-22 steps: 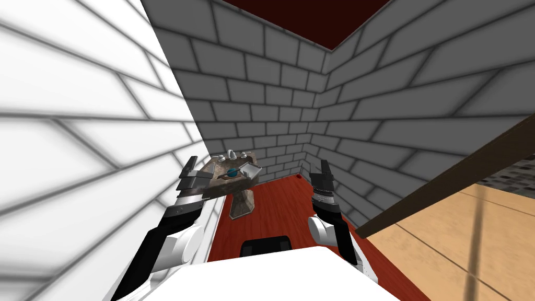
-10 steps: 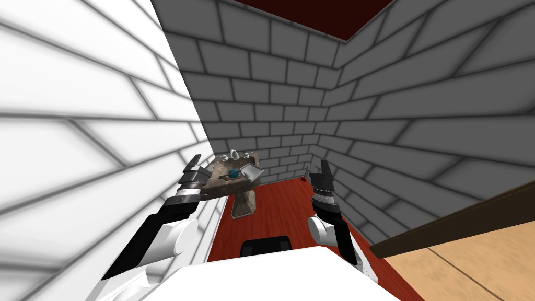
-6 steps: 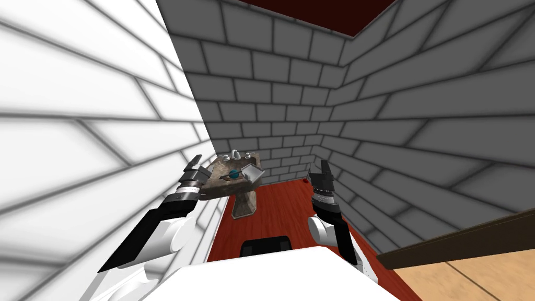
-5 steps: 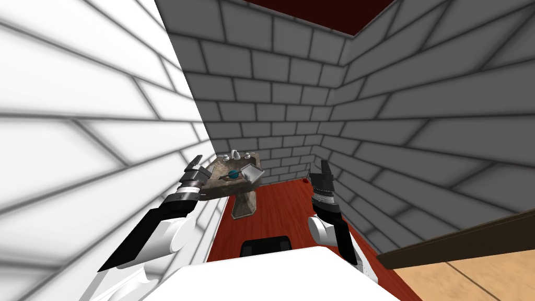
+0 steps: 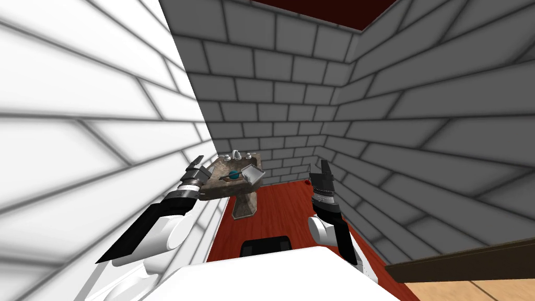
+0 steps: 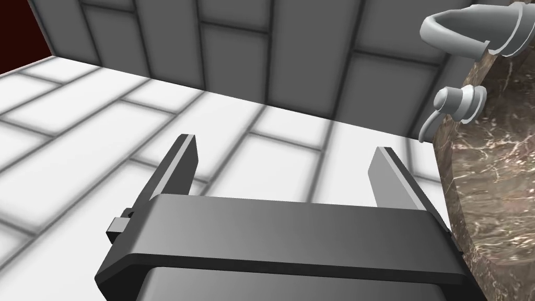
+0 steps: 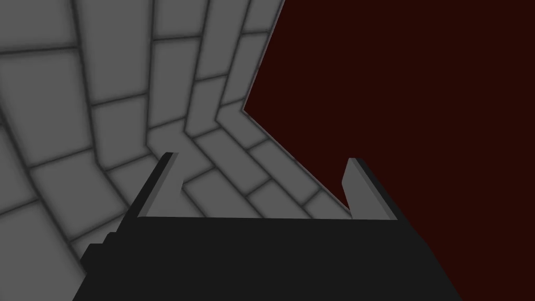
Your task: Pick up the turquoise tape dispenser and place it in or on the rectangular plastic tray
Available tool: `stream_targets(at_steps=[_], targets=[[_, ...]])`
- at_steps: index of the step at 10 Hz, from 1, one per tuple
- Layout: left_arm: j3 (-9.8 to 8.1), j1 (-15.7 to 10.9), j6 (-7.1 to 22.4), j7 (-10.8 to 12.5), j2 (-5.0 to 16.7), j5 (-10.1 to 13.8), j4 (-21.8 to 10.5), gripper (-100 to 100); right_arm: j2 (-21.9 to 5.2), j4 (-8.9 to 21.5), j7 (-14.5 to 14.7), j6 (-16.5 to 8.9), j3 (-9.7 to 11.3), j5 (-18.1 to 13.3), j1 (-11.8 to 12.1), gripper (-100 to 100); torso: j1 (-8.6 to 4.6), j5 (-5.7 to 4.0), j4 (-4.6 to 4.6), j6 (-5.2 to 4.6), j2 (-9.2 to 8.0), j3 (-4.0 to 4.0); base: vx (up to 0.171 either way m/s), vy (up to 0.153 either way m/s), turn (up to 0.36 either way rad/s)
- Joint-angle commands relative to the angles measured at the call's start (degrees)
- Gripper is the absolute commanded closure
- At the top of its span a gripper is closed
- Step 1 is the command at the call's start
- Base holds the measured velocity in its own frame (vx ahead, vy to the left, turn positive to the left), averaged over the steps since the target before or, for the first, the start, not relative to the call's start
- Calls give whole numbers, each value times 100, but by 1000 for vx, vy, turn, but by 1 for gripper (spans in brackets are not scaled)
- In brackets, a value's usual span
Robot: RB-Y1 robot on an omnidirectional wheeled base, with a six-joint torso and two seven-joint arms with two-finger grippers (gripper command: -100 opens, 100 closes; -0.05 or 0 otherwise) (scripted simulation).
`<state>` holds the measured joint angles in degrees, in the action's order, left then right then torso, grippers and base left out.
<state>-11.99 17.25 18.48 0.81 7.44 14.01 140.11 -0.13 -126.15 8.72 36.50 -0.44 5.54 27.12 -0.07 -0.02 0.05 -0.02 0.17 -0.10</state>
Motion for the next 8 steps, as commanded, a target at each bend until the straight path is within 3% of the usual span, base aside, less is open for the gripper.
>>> stream_targets(at_steps=[1, 2, 4, 8], targets=[[-36, -9, 158, 10, 31, 36, -10, -100, 0, 0, 0, 0, 0, 0, 0, 0, 0, 0, 0, 0, 0, 0, 19, -11, -3], [-143, -96, 393, 6, 51, 137, 25, -100, 0, 0, 0, 0, 0, 0, 0, 0, 5, 1, -1, 0, -6, 3, 31, -8, 117], [-143, -96, 587, 6, 51, 137, 25, -100, 0, 0, 0, 0, 0, 0, 0, 0, 4, 1, 0, 0, 1, 0, 39, -17, 15], [-347, -265, 1252, 11, 114, 355, 94, -100, 0, 0, 0, 0, 0, 0, 0, 0, 3, 1, -1, -1, -5, 3, 37, -24, 63]])
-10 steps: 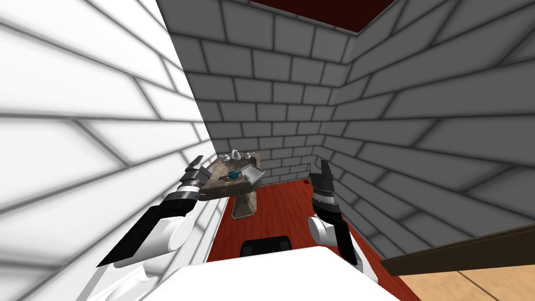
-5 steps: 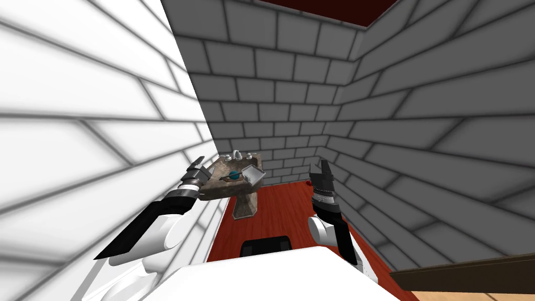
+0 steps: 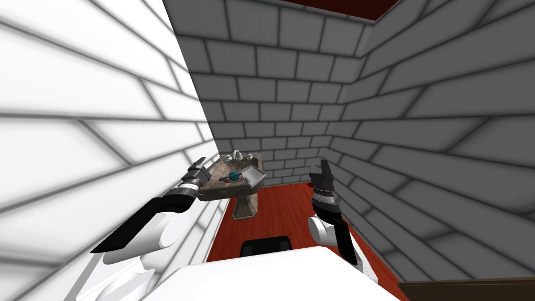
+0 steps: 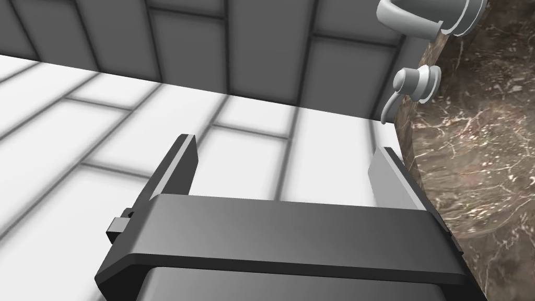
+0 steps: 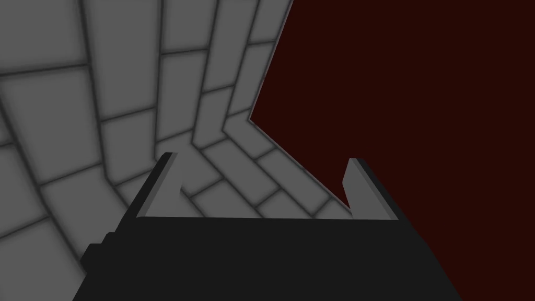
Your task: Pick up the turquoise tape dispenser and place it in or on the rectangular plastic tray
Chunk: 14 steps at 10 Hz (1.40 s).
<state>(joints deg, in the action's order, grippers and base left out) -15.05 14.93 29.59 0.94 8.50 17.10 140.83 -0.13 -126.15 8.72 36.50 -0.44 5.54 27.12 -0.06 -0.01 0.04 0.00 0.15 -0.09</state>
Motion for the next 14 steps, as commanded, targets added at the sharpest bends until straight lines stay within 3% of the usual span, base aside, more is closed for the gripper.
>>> stream_targets(at_steps=[1, 8, 9, 14], targets=[[-41, -33, 286, -1, 8, 46, 22, -100, 0, 0, 0, 0, 0, 0, 0, 0, 0, 0, 0, 0, 0, 0, 44, -30, 61], [-226, -190, 1241, 21, 102, 281, 82, -100, 0, 0, 0, 0, 0, 0, 0, 0, 0, 0, 2, -2, 6, -4, 39, -20, 41], [-310, -264, 1452, 38, 162, 403, 106, -100, 0, 0, 0, 0, 0, 0, -1, 0, 3, 0, 0, -2, -3, 1, 39, -25, 81], [-388, -333, 2119, 59, 230, 527, 126, -100, 0, 0, 0, 0, 0, 0, -1, 0, 1, 0, 2, -3, 4, -3, 38, -20, 37]])
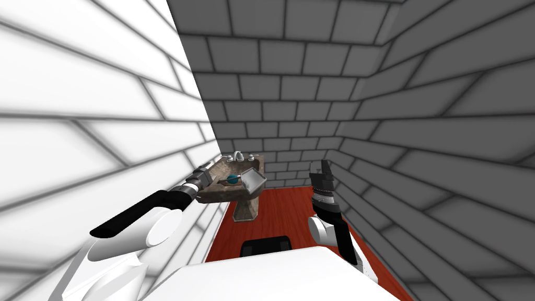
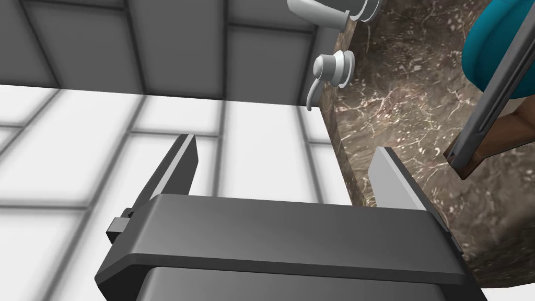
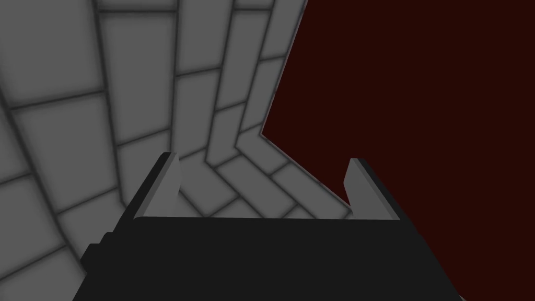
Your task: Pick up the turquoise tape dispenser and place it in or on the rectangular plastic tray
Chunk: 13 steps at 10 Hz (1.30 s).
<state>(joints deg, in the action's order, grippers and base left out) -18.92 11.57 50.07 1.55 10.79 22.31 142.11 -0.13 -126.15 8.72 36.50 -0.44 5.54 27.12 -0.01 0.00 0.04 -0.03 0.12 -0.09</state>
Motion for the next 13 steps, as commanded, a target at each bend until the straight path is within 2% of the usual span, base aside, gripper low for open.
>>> stream_targets(at_steps=[1, 3, 4, 6, 7, 8, 9, 10, 12, 13], targets=[[-72, -62, 286, 24, 77, 131, 13, -100, 0, 0, 0, 0, 0, 0, 0, 0, 0, 0, 0, 0, 0, 0, 44, -17, 86], [-72, -62, 502, 24, 77, 131, 13, -100, 0, 0, 0, 0, 0, 0, 0, 0, -5, -1, 1, 0, 7, -4, 42, -24, 22], [-136, -123, 730, 52, 160, 258, 24, -100, 0, 0, 0, 0, 0, 0, 0, 0, -1, 0, 0, 0, 1, -1, 49, -13, 73], [-136, -123, 924, 52, 160, 258, 24, -100, 0, 0, 0, 0, 0, 0, 0, 0, -3, 0, 2, 0, 8, -4, 42, -20, 22], [-194, -181, 1155, 84, 250, 385, 31, -100, 0, 0, 0, 0, 0, 0, 0, 0, -1, 0, 1, 0, 1, -1, 57, -26, 66], [-194, -181, 1303, 84, 250, 385, 31, -100, 0, 0, 0, 0, 0, 0, 1, 0, -3, 0, 1, 1, 8, -4, 58, -31, 48], [-194, -181, 1336, 84, 250, 385, 31, -100, 0, 0, 0, 0, 0, 0, 0, 0, -5, -1, 2, 0, 9, -5, 26, -13, -1], [-244, -235, 1556, 119, 347, 511, 34, -100, 0, 0, 0, 0, 0, 0, 0, 0, 0, 0, 1, 0, 1, -1, 51, -11, 61], [-244, -235, 1738, 119, 347, 511, 34, -100, 0, 0, 0, 0, 0, 0, 0, 0, -1, 0, 2, 0, 10, -6, 47, -17, 20], [-288, -285, 1989, 157, 447, 636, 35, -100, 0, 0, 0, 0, 0, 0, 0, 0, 1, 0, 1, 0, 3, -2, 50, -28, 64]])
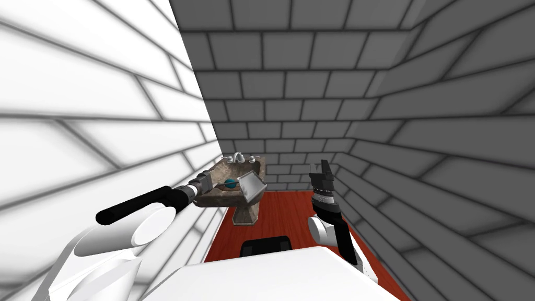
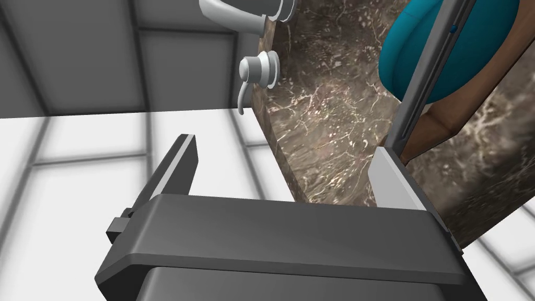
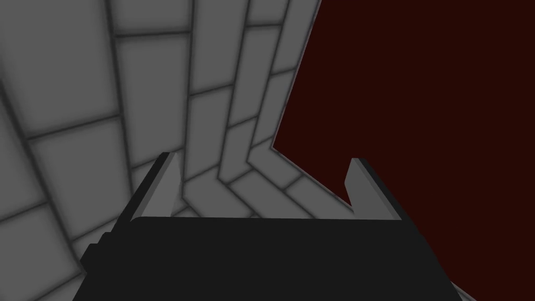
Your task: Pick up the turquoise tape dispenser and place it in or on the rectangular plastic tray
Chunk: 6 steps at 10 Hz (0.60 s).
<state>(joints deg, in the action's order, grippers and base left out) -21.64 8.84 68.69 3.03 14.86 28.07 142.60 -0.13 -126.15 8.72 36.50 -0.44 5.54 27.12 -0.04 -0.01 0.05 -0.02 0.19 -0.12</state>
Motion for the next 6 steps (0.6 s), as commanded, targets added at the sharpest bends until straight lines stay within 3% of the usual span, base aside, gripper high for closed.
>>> stream_targets(at_steps=[1, 2, 6], targets=[[-16, -12, 267, 9, 40, 60, -14, -100, 0, 0, 0, 0, 0, 0, 0, 0, 0, 0, 0, 0, 0, 0, 56, -30, 37], [-54, -59, 439, 49, 144, 183, -15, -100, 0, 0, 0, 0, 0, 0, 0, 0, -1, 0, 1, -1, 2, -2, 80, -28, 46], [-85, -103, 1020, 91, 251, 304, -18, -100, 0, 0, 0, 0, 0, 0, 0, 0, 5, 1, 1, 0, 2, -1, 55, -17, 27]])
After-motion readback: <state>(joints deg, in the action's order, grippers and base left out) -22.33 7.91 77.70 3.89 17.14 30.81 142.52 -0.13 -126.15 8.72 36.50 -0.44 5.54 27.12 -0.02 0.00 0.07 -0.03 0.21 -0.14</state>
